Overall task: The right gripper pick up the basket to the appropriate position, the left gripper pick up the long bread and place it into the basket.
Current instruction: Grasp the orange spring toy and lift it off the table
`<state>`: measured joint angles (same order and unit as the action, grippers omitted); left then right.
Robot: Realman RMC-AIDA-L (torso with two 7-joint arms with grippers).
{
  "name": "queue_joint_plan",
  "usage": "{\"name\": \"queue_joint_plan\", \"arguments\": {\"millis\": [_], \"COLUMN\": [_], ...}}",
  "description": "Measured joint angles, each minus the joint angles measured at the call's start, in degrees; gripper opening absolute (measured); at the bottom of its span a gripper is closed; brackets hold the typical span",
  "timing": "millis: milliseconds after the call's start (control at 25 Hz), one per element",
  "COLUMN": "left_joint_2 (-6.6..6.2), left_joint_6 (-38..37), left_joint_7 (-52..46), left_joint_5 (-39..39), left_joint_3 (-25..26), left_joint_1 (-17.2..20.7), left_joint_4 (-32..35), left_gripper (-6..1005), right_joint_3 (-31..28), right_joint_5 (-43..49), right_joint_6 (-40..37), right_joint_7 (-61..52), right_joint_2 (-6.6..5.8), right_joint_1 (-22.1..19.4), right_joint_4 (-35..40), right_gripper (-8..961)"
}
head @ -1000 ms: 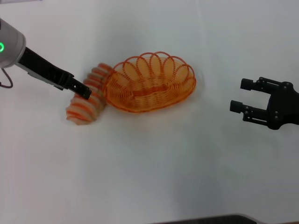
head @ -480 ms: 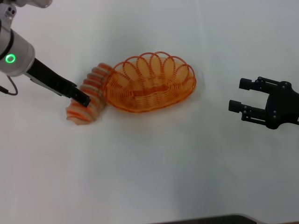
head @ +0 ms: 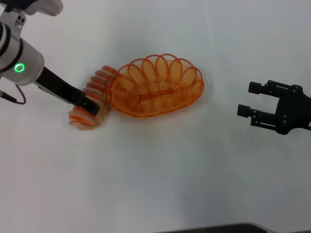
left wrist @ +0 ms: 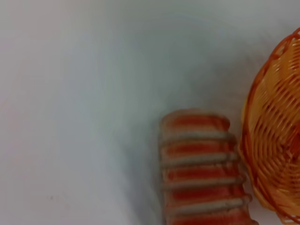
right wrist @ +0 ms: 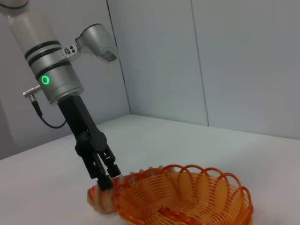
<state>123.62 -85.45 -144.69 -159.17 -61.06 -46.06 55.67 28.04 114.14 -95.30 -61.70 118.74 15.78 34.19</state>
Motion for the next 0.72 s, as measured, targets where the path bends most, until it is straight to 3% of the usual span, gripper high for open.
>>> {"name": "queue_joint_plan", "arguments": {"millis": [720], "left_joint_2": [-0.24], "left_joint_6": [2.68], "left_joint_7": [-0.26], "left_joint_5": [0.04], "left_joint_3": [-0.09], "left_joint_1": [1.14], "left_joint_4": [-1.22], "left_gripper": [782], "right_joint_3": [0.76], "right_joint_5": [0.39], "right_joint_6": [0.25], "right_joint_7": [-0.44], "right_joint_2": [0.08], "right_joint_1": [0.13], "right_joint_4": [0.00], "right_gripper": [745]}}
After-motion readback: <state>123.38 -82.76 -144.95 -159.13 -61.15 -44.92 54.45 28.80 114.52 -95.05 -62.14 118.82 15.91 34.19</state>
